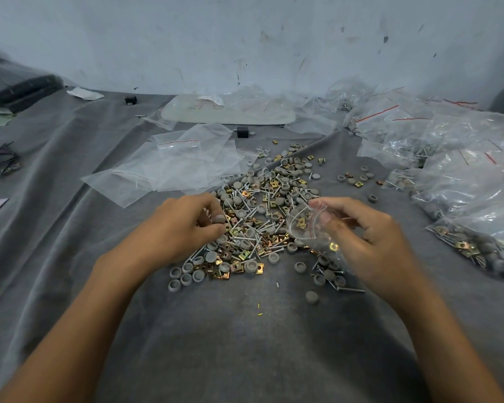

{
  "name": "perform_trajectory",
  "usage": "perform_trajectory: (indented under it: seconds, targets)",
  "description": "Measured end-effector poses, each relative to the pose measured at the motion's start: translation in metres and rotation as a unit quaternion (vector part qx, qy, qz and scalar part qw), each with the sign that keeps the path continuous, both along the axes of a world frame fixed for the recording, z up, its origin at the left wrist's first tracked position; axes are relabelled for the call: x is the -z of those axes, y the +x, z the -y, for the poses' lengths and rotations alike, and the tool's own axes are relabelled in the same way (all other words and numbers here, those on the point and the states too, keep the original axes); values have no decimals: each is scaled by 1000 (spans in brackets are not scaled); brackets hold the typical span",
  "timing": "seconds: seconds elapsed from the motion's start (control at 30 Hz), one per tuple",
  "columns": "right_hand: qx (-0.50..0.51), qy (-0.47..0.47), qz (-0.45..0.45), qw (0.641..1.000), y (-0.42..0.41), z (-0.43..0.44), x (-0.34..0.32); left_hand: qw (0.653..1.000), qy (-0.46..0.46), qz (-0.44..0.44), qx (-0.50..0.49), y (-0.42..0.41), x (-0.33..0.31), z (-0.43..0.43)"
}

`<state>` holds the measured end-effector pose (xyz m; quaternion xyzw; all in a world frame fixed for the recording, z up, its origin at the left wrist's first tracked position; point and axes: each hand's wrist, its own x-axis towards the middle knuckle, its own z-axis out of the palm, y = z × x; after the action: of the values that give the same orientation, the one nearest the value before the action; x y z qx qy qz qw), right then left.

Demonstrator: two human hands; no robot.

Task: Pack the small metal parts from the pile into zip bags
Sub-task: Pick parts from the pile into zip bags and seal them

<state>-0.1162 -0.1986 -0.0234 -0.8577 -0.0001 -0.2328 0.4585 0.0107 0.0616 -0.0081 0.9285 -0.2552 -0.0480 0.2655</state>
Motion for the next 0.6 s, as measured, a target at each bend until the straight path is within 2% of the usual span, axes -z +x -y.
perform_trajectory:
  seconds: [0.17,0.47,0.53,0.6]
  targets:
    - [0,3,0,1000,0,0,1,999,-40,-21,1,-2,-1,5]
    - [-4,-8,1,1000,0,-1,0,1000,3,-26,-6,1,-2,0]
    - [-4,-8,2,1000,1,-1,0,1000,-18,1,-9,-1,-1,2]
    - [-3,-8,5,1000,1,-3,0,996,-89,-10,2,-6,0,11]
